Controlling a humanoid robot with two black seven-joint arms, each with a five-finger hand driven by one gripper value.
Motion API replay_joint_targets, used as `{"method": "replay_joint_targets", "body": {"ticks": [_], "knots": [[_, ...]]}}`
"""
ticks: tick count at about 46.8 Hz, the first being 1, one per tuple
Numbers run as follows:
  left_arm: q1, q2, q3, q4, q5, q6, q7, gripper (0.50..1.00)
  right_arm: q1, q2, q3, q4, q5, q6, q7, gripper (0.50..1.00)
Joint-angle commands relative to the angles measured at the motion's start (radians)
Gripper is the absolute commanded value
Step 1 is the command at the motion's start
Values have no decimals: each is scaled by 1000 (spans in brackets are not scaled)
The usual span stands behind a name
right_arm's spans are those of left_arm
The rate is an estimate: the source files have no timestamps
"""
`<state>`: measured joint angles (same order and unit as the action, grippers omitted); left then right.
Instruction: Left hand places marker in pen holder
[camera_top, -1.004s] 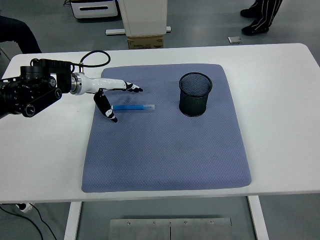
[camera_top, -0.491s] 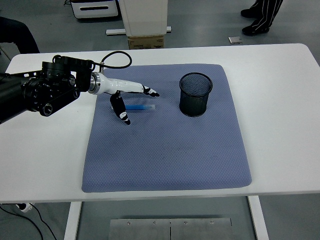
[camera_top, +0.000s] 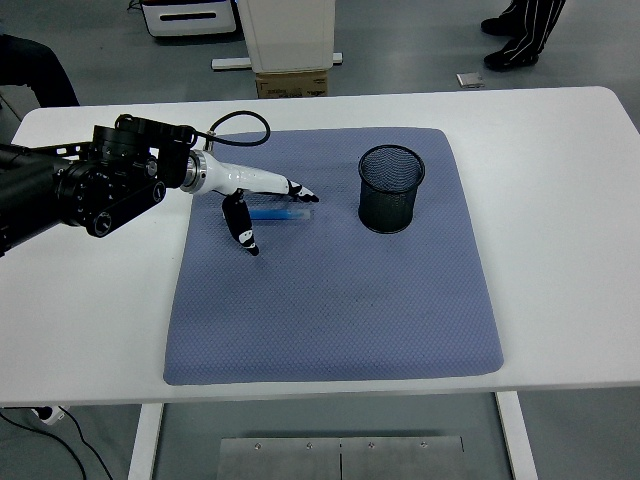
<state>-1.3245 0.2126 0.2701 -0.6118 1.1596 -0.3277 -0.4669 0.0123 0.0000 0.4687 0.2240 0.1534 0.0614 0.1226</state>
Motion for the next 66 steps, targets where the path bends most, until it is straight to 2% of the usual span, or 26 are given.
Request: {"method": "replay_joint_targets", "body": {"ticks": [1,63,66], "knots": [[1,-1,0,0,2,1,-1,1000,0,0,-1,0,0,0,0,1000],[1,-1,1,0,77,1,-4,1000,0,0,-1,0,0,0,0,1000],[1,2,1,0,94,1,-4,982,0,0,1,0,0,0,0,1000]]}}
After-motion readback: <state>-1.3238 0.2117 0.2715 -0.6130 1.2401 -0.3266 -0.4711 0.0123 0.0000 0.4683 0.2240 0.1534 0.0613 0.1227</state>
